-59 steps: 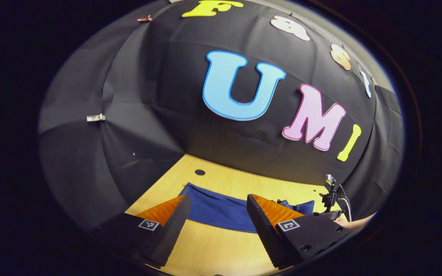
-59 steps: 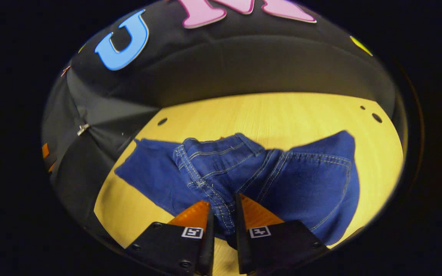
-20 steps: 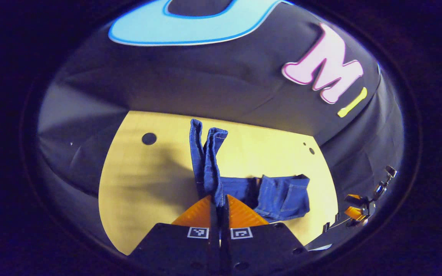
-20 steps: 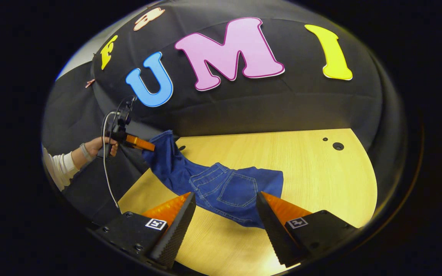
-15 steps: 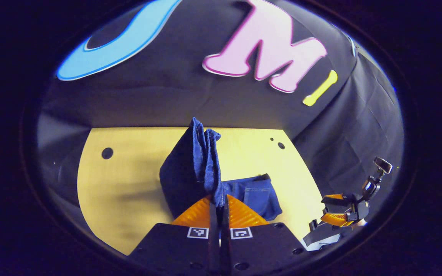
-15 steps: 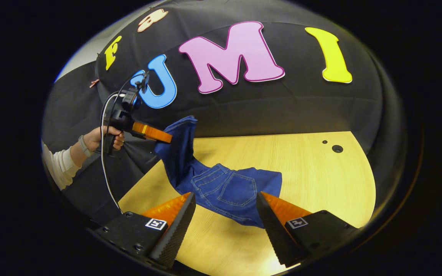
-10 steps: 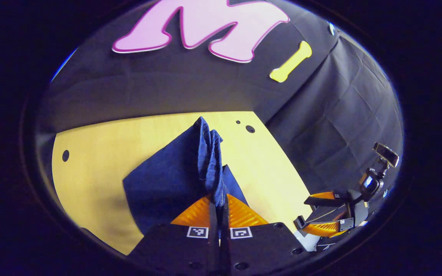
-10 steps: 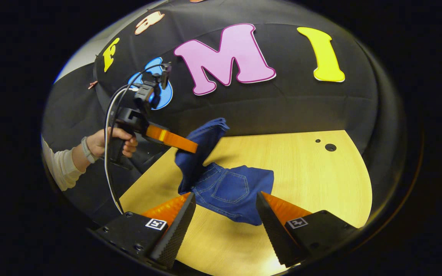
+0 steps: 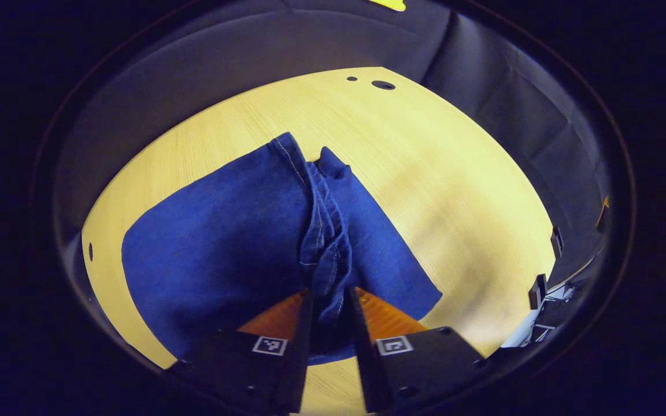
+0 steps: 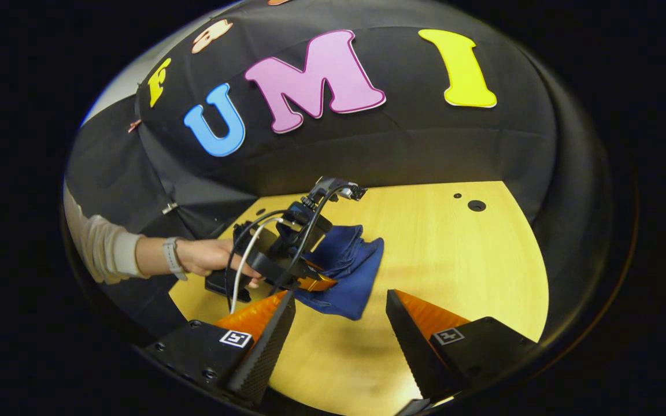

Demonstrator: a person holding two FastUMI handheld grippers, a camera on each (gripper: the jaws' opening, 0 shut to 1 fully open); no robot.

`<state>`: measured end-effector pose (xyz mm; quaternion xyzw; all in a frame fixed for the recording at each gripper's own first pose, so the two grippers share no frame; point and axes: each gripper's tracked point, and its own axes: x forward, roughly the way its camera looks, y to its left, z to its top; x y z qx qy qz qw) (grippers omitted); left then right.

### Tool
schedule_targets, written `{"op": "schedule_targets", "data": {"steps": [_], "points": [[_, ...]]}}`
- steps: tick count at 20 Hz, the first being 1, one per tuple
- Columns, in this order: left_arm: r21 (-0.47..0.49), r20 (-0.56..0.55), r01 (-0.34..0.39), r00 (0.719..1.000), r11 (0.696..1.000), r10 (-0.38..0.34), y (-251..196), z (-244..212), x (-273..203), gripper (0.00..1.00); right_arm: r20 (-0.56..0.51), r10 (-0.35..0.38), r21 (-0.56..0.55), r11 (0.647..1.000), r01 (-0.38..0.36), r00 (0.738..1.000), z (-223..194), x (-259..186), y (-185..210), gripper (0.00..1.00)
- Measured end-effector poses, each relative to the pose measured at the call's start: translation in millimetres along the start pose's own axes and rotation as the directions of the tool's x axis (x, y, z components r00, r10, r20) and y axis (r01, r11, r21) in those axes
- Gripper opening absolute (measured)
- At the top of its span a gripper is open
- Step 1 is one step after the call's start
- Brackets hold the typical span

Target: Grasp the waist and the cuffs of the jeans and fold them to make the two legs overlap; first hold the waist and fold one-third of the jeans toward the cuffs, then hold the cuffs and fold the remaining one-third in the same direction to finish folding.

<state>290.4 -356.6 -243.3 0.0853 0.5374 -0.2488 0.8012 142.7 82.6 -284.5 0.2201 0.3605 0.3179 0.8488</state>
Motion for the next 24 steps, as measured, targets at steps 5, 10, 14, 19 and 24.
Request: {"op": "schedule_targets", "data": {"steps": [5,10,14,19,24], "points": [[-0.166,0.311,0.031,0.95,0.986,0.022,3.8,21.4,-66.6,0.89,0.043,-0.008,-0.083,0.997,0.012,0.999,9.8,-13.5,3.0,0.97],[-0.229,0.577,-0.03,0.801,0.973,0.161,10.3,4.9,-197.1,0.92,0.204,-0.066,-0.14,0.986,0.096,0.977,41.3,-46.8,29.1,0.97],[-0.321,0.727,-0.095,0.613,0.942,0.31,5.6,-42.9,-308.0,0.92,0.333,-0.157,-0.083,0.977,0.195,0.93,55.5,-82.0,63.7,0.97],[-0.405,0.805,-0.154,0.407,0.901,0.431,-2.7,-105.3,-404.1,0.91,0.436,-0.127,-0.179,0.958,0.224,0.891,63.7,-129.8,125.1,0.97],[-0.431,0.817,-0.155,0.35,0.889,0.458,-17.6,-142.6,-444.8,0.92,0.496,-0.055,-0.254,0.945,0.206,0.867,74.1,-167.0,179.7,0.96]]}}
